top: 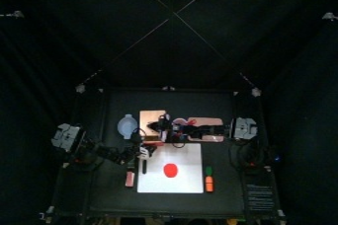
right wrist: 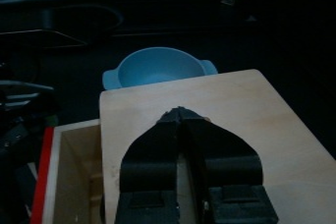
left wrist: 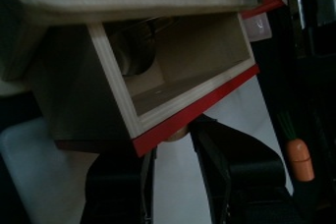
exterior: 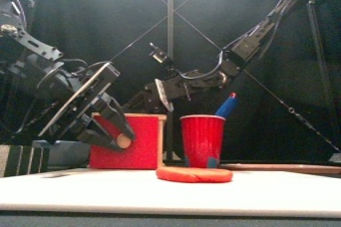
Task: Get the cutter from the drawer then cut the dough then place the extra dough in the bowl
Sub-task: Open the drawer
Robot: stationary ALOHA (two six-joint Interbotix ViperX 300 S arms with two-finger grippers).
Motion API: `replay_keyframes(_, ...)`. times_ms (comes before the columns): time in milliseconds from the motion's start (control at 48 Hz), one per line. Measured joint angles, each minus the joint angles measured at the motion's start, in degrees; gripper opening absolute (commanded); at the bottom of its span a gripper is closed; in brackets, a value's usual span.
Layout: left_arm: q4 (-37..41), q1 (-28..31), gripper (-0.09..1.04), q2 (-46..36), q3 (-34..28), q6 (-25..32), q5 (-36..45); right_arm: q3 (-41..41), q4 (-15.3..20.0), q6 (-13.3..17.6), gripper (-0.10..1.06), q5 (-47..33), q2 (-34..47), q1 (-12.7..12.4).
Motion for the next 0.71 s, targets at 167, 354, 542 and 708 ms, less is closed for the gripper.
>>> replay_keyframes(167, -0.1, -1.0, 0.57, 0.0, -0.4, 0.0, 0.9, -0.1, 0.0, 0.0, 0.19, 0.1, 0.1, -0.1)
replay_keyframes(354, -0.2, -2.1, 0.57, 0.0, -1.4, 0.0, 2.2, -0.1, 0.0, 0.0, 0.19, 0.2, 0.0, -0.1)
replay_keyframes(542, -0.2, -3.1, 0.57, 0.0, -1.6, 0.0, 2.9, -0.1, 0.0, 0.1, 0.19, 0.2, 0.0, -0.2)
replay_keyframes(708, -0.4, -3.2, 0.57, 0.0, -1.6, 0.0, 2.9, -0.1, 0.0, 0.1, 0.19, 0.2, 0.1, -0.2)
